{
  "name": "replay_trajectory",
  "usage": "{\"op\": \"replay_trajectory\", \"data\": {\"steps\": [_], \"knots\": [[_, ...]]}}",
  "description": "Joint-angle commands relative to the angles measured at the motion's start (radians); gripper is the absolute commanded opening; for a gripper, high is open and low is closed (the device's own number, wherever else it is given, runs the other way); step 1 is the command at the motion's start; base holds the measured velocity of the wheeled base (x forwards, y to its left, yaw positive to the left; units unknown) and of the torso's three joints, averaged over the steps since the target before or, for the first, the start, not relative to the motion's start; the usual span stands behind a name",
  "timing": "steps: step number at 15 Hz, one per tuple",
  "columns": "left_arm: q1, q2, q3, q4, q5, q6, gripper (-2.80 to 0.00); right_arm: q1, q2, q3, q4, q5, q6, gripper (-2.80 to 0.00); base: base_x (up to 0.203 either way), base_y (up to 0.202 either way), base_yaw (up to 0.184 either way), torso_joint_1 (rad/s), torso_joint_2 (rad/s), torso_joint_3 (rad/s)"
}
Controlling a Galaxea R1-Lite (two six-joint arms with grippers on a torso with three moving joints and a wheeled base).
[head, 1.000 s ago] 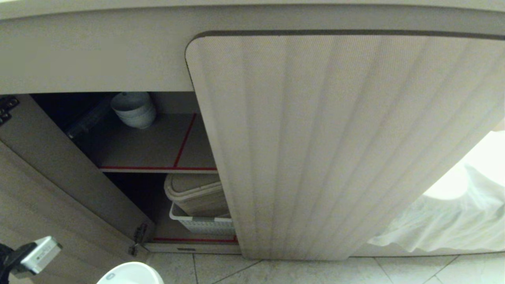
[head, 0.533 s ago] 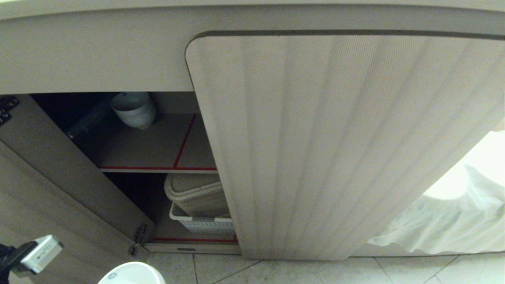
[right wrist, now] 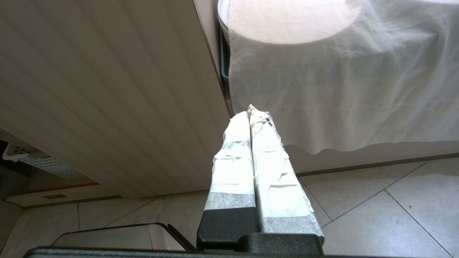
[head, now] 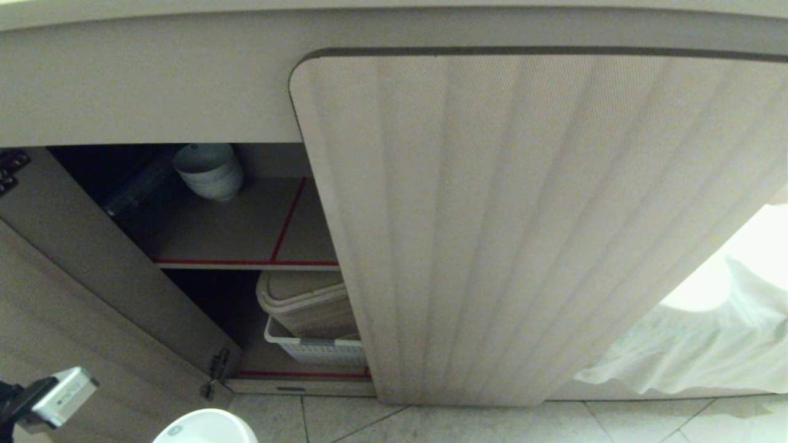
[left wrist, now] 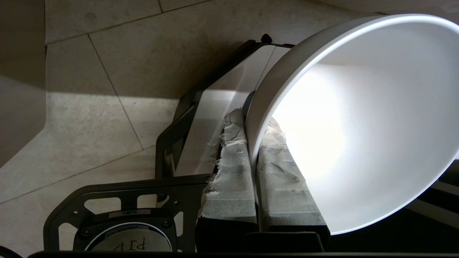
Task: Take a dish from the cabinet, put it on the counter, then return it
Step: Place it on the table
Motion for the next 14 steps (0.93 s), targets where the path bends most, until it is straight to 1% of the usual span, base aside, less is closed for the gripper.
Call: {"op": "replay_trajectory", "data": {"steps": [1, 13, 14], "knots": [[0.002, 0.002, -0.001, 0.002, 0.0, -0.003, -2.8, 0.0, 0.0, 0.0, 0.0, -0.001, 0.001, -2.8, 0.0, 0.0, 0.0, 0.0, 0.0, 0.0], [0.004, -0.004, 0.0, 0.002, 0.0, -0.003, -2.8, 0.0, 0.0, 0.0, 0.0, -0.001, 0.001, -2.8, 0.0, 0.0, 0.0, 0.0, 0.0, 0.0], [0.004, -0.002, -0.001, 0.002, 0.0, -0.003, -2.8, 0.0, 0.0, 0.0, 0.0, -0.001, 0.001, -2.8, 0.0, 0.0, 0.0, 0.11, -0.16, -0.017]]}}
